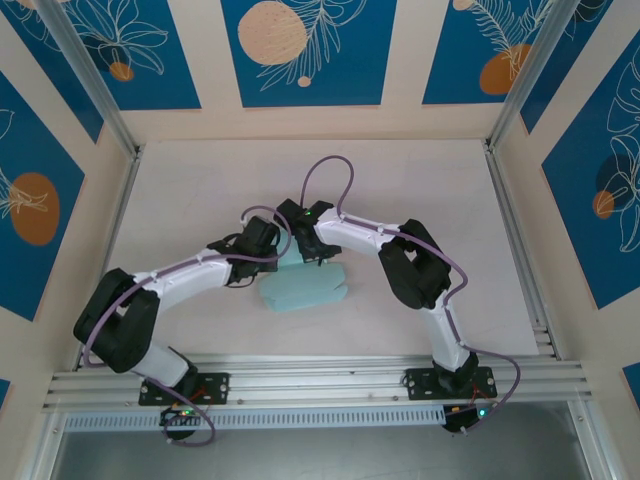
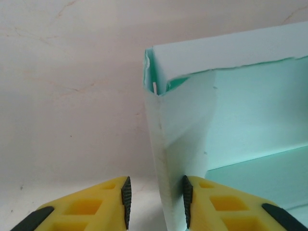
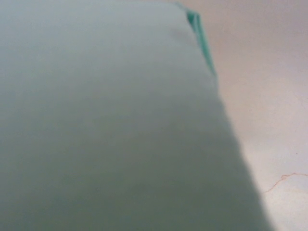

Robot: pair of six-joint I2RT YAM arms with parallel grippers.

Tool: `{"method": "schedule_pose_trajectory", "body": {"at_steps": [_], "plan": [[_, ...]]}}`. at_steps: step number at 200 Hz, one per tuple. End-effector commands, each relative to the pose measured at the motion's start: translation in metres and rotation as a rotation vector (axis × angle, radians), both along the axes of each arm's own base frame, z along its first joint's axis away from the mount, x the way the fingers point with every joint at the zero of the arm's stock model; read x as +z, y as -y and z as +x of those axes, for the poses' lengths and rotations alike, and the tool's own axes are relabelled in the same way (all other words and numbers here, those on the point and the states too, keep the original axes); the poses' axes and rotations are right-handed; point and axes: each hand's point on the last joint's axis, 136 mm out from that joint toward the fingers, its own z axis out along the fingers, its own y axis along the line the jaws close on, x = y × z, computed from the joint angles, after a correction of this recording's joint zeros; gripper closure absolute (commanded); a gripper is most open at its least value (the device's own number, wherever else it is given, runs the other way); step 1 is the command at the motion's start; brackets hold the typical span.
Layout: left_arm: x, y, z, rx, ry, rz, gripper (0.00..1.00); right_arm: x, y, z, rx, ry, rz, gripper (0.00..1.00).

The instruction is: Fold the paper box

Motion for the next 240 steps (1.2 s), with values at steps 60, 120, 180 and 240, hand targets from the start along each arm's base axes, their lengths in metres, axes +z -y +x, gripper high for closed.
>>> {"method": "schedule_pose_trajectory", "body": {"at_steps": [60, 120, 180, 240], "plan": [[-0.026, -0.022, 0.013, 0.083, -0.016, 0.162, 0.96, -0.007, 0.003, -0.023, 0.052, -0.093, -0.028, 1.00], [-0.038, -0.044, 0.023, 0.133, -0.117, 0.416, 1.00, -0.010, -0.014, -0.026, 0.079, -0.167, 0.047, 1.00], [-0.046, -0.048, 0.041, 0.108, -0.279, 0.590, 1.00, -0.025, -0.001, -0.010, 0.050, -0.274, 0.054, 1.00], [-0.060, -0.056, 0.054, 0.102, -0.358, 0.735, 0.99, -0.028, -0.025, -0.015, 0.098, -0.308, 0.109, 0.99]]}}
